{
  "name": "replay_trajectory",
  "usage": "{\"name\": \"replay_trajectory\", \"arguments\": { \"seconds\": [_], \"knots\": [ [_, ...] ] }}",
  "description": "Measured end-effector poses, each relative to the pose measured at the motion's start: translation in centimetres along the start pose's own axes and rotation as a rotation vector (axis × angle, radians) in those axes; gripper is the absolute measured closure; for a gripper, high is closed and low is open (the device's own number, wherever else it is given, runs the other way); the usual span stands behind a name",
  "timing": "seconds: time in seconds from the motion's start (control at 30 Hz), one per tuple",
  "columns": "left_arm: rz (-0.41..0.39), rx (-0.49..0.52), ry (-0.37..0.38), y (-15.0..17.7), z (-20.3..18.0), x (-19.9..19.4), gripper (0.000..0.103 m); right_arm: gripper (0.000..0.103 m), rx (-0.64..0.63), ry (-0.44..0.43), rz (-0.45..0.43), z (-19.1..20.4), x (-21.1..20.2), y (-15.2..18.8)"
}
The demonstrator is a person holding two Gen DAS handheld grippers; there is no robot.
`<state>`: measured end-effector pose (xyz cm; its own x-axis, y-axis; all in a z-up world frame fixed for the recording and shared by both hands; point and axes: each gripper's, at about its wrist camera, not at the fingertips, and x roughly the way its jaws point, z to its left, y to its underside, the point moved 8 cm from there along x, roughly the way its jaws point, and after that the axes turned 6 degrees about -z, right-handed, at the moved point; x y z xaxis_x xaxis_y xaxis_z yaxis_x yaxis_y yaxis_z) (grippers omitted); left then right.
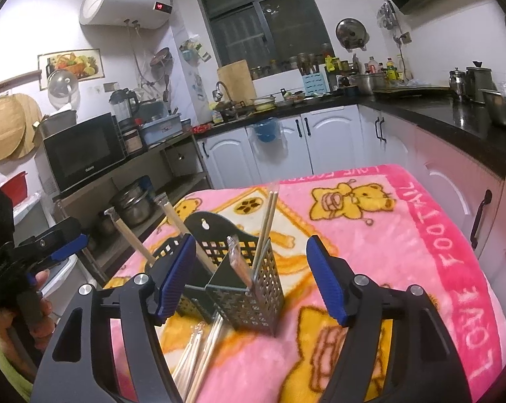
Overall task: Organize utensils
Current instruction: 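Withdraw both open tools from the caddy toward the chopstick pile, then close the left tool on a wooden chopstick while the right tool grasps another chopstick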
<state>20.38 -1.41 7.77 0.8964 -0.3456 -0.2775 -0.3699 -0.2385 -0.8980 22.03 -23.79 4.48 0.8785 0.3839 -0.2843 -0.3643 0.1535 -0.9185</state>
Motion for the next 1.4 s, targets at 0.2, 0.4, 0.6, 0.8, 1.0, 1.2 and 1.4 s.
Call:
{"name": "replay_trajectory", "arguments": {
  "seconds": [0.2,0.4,0.6,0.8,1.0,1.2,1.4],
  "knots": [
    [0.015,-0.005,-0.013,0.8,0.5,-0.2,0.011,0.036,-0.011,-0.008,0.017,0.4,0.0,0.8],
    [0.03,-0.007,-0.027,1.8,1.0,-0.6,0.011,0.036,-0.018,-0.017,0.041,0.8,0.1,1.6],
    [0.049,-0.014,-0.042,2.8,1.5,-0.7,0.011,0.036,-0.032,-0.029,0.06,1.3,0.1,2.5],
    [0.078,-0.023,-0.07,4.3,2.4,-0.9,0.011,0.036,-0.04,-0.043,0.085,1.6,0.1,3.5],
    [0.121,-0.028,-0.089,6.1,3.2,-0.8,0.011,0.036,-0.042,-0.051,0.113,1.8,0.3,4.5],
    [0.193,-0.051,-0.11,8.8,4.1,-0.3,0.011,0.036,-0.045,-0.055,0.145,1.9,0.6,5.6],
    [0.26,-0.094,-0.108,11.3,5.0,-0.3,0.02,0.036,-0.042,-0.075,0.192,2.1,1.3,7.0]
  ]
}}
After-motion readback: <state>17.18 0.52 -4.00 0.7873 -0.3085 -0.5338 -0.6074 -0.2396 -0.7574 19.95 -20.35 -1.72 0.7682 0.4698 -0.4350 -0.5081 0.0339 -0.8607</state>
